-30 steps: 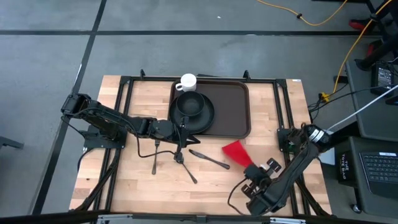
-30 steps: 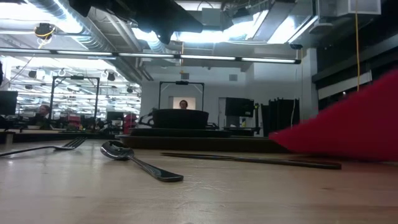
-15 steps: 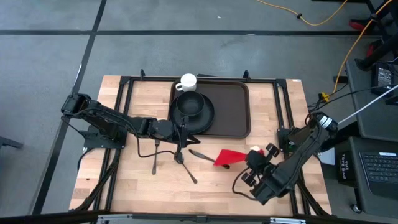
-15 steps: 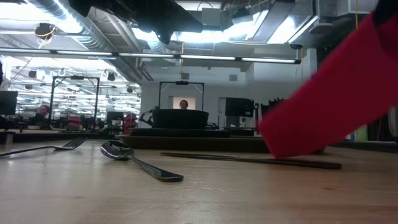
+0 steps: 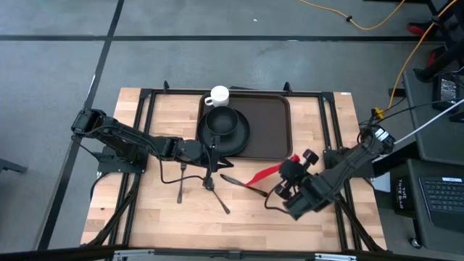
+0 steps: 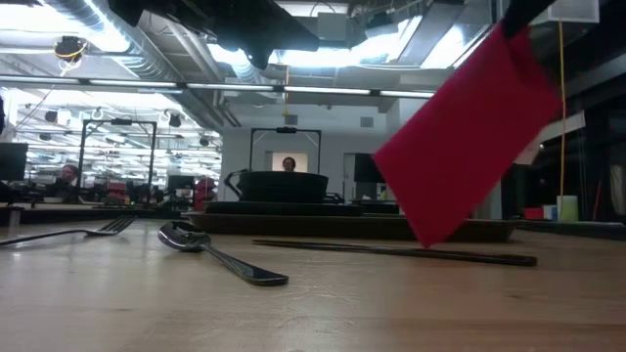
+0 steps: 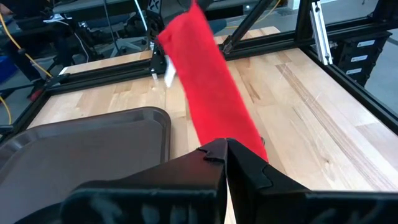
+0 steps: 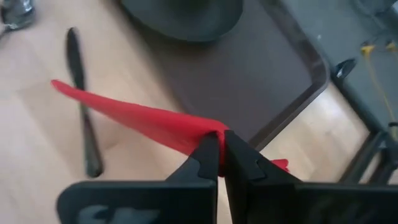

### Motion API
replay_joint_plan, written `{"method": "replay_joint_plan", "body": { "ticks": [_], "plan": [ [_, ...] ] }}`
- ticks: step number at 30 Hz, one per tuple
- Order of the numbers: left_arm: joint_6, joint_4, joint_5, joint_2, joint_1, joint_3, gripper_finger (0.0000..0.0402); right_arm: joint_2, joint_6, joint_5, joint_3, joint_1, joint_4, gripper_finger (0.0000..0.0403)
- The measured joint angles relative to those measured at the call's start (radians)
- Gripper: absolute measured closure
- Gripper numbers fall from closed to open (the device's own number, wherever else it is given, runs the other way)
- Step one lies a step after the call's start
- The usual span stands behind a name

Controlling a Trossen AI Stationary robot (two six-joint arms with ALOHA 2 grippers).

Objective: Set up tray
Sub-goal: Put the red table napkin on the brown serving tray to the right of the black plate

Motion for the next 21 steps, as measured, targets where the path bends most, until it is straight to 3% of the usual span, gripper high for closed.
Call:
{"method": "replay_joint_plan", "body": {
  "ticks": [11, 18, 21],
  "plan": [
    [0.000, 0.001, 0.000, 0.000, 0.000, 0.000, 0.0398, -0.037, -0.159, 0.089, -0.001, -0.135, 0.000, 0.0395],
    [0.001, 0.001, 0.000, 0.000, 0.000, 0.000, 0.0398, -0.133, -0.263, 0.147, -0.001, -0.218, 0.000, 0.0395],
    [0.070, 0.003, -0.016, 0.000, 0.005, 0.000, 0.0398, -0.174, -0.330, 0.187, -0.001, -0.276, -0.001, 0.0395]
  ]
}}
